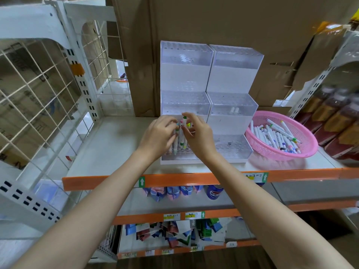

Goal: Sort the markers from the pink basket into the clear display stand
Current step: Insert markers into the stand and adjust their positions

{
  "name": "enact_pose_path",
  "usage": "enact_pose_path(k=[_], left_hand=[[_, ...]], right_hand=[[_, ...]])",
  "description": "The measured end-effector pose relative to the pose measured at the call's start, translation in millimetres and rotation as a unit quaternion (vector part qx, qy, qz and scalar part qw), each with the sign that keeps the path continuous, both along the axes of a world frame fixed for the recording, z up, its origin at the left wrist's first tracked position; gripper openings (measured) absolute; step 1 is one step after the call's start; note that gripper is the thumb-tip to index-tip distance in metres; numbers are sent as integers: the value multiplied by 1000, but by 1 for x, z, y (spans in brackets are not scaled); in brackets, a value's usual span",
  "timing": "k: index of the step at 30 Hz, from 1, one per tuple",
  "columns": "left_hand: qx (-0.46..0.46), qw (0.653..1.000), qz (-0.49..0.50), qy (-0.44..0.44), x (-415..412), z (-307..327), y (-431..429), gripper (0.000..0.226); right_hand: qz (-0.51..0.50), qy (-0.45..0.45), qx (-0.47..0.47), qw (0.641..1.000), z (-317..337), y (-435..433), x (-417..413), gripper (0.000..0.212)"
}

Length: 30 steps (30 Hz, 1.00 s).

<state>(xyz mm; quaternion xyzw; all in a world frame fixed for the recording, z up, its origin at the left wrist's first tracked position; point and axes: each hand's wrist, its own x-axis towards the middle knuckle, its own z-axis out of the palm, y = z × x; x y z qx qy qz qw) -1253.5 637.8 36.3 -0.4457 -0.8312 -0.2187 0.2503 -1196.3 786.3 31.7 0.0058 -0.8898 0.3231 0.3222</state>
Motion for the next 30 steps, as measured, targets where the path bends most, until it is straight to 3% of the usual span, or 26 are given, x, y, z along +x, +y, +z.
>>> enact_pose_path(k=[6, 20, 30], left_hand=[[-45, 999, -26, -15, 1, -7, -20, 45], [-38, 998, -27, 29, -1, 2, -22, 33], [-14, 999, -32, -41, 4, -2, -19, 37]], right_hand=[[4, 4, 11, 1000, 1, 5, 2, 28], [20, -32, 71, 997, 2, 0, 6, 25], [5, -73, 33, 997, 5, 1, 1, 22]])
